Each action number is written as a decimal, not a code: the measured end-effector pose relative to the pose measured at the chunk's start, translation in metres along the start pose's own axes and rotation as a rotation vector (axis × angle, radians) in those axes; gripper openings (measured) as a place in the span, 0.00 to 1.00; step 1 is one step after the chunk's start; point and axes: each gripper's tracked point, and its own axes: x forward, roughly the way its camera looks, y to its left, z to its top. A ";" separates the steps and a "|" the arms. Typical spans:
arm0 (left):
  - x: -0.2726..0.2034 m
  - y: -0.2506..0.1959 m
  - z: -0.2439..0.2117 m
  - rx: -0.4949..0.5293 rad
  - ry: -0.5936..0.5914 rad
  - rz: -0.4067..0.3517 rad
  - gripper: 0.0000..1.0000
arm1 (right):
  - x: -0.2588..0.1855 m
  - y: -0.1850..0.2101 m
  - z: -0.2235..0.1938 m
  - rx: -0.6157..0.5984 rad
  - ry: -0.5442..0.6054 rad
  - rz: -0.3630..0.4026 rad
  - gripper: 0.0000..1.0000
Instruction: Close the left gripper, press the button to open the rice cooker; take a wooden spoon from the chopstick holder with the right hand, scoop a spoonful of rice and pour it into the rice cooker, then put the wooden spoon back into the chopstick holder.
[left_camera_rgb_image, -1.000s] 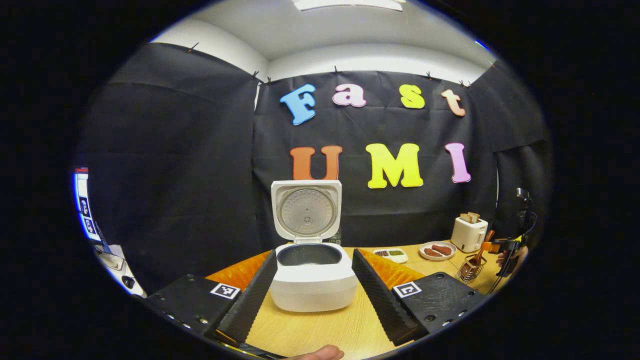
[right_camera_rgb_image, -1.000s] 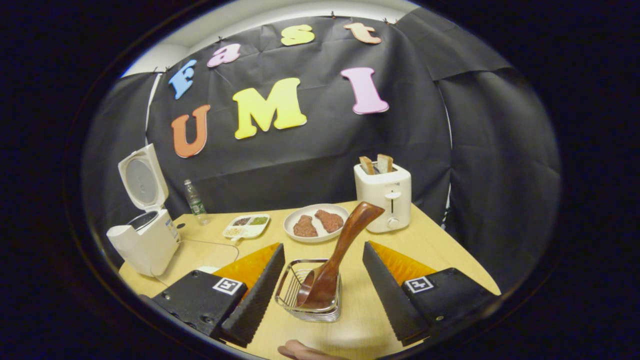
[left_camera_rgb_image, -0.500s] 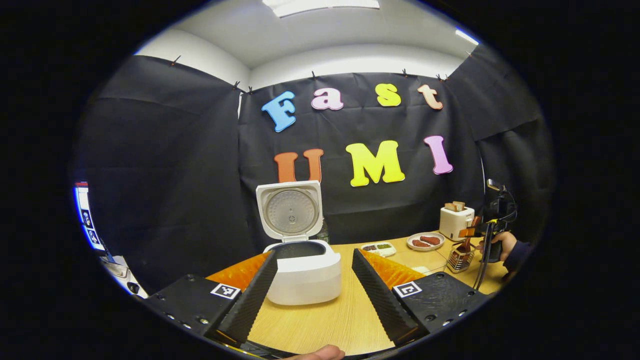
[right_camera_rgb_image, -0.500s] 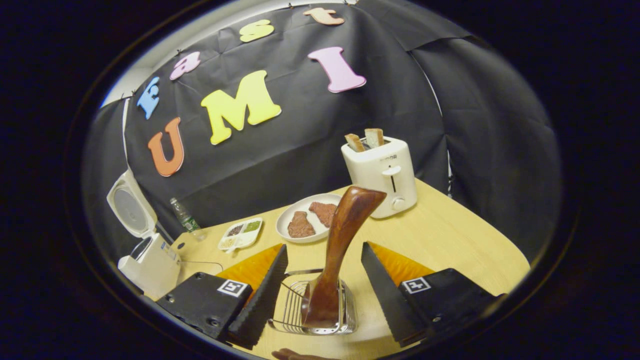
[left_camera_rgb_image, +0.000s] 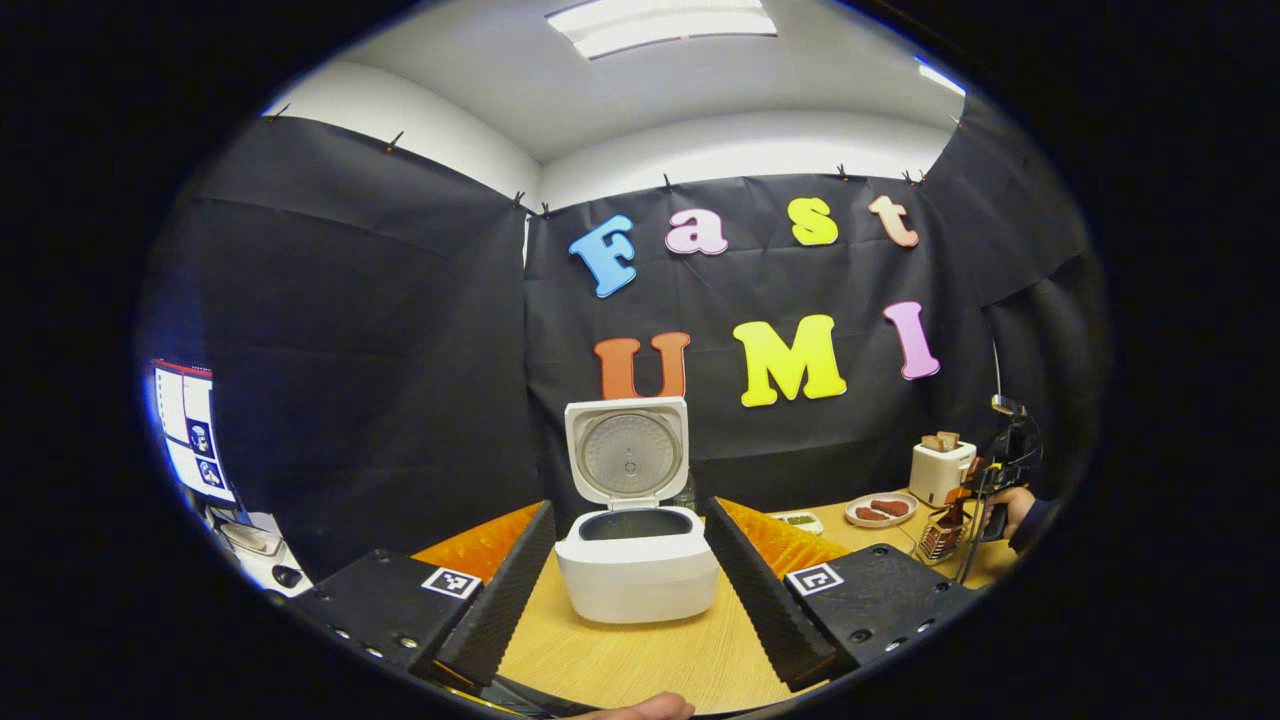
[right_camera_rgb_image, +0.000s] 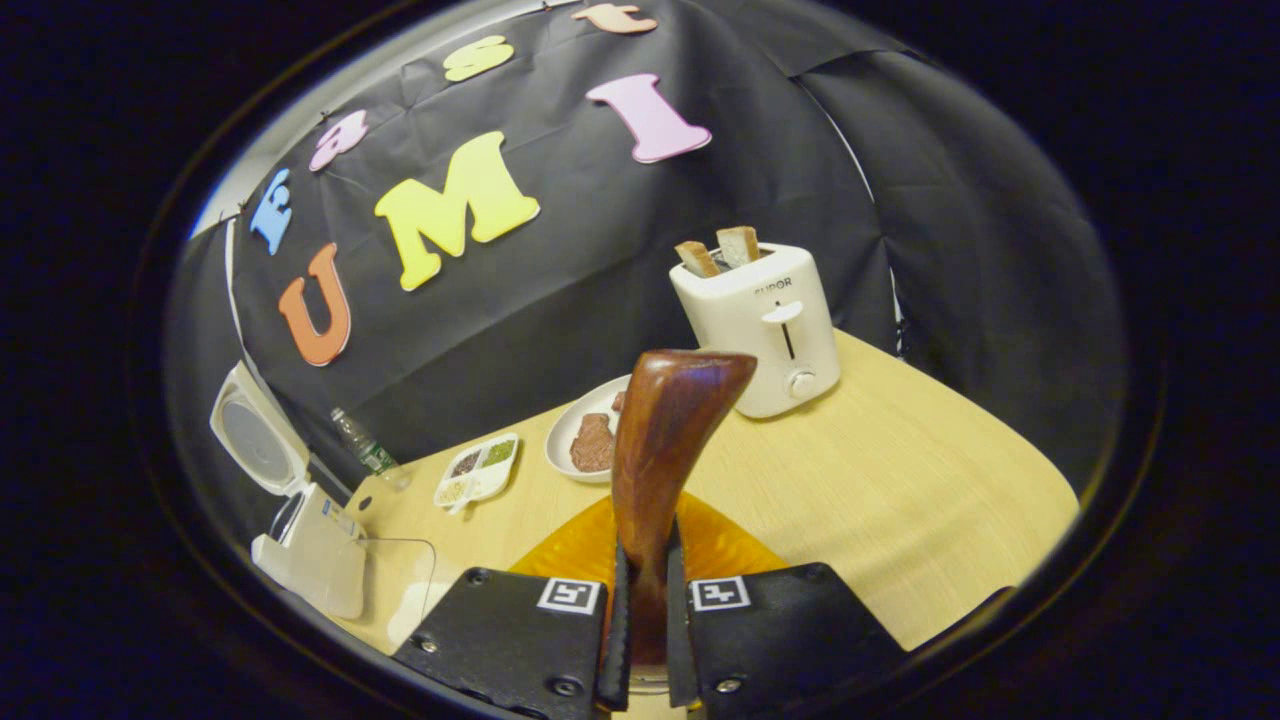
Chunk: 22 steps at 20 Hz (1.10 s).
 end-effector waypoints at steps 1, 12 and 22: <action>-0.002 -0.003 -0.002 -0.012 0.007 -0.017 0.95 | -0.006 0.005 0.008 -0.031 -0.027 0.003 0.18; -0.015 0.025 -0.024 -0.074 0.048 -0.007 0.95 | -0.073 0.065 0.060 -0.181 -0.182 -0.003 0.18; -0.035 0.051 -0.020 -0.078 0.023 0.024 0.96 | -0.081 0.181 0.028 -0.250 -0.170 0.171 0.16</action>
